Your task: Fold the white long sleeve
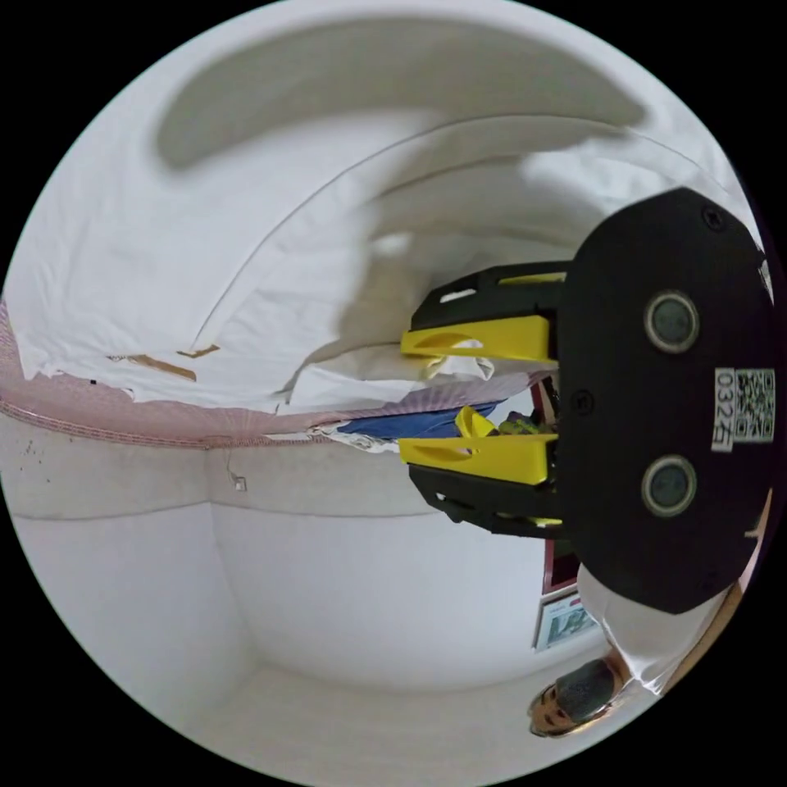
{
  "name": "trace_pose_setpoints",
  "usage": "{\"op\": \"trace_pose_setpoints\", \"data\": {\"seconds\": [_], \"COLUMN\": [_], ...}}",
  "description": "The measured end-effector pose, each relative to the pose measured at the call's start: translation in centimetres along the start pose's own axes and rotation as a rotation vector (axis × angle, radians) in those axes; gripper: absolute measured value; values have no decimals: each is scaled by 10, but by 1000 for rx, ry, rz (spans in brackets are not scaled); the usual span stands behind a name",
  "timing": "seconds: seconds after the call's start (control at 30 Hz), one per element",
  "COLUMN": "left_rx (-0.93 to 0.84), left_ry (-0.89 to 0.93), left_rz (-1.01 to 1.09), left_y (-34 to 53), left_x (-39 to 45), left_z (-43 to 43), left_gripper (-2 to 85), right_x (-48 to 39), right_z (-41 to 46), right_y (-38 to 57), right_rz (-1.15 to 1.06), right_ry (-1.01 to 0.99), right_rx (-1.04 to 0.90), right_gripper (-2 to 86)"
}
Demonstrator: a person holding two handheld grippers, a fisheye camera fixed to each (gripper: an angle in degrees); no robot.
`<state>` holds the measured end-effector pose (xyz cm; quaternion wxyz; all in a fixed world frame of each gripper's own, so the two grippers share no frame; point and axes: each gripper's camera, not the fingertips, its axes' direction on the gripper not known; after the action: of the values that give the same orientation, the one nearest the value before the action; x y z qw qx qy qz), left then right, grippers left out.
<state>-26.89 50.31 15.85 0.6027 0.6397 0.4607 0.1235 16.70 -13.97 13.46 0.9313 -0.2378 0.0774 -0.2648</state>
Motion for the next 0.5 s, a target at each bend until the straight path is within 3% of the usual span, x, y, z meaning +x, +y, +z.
{"op": "trace_pose_setpoints", "data": {"seconds": [0.2,0.3,0.5], "left_rx": [19,-25,-108], "left_ry": [-60,-16,41], "left_rz": [-276,-354,-400], "left_y": [58,87,118], "left_x": [-49,-58,-42], "left_z": [-29,-27,-5], "left_gripper": [42,70,83], "right_x": [25,16,-131], "right_z": [-1,10,44], "right_y": [-15,-34,-110], "right_rz": [2,-31,-390], "right_ry": [102,223,338], "right_rx": [-35,-81,-163], "right_gripper": [101,36,-5]}}
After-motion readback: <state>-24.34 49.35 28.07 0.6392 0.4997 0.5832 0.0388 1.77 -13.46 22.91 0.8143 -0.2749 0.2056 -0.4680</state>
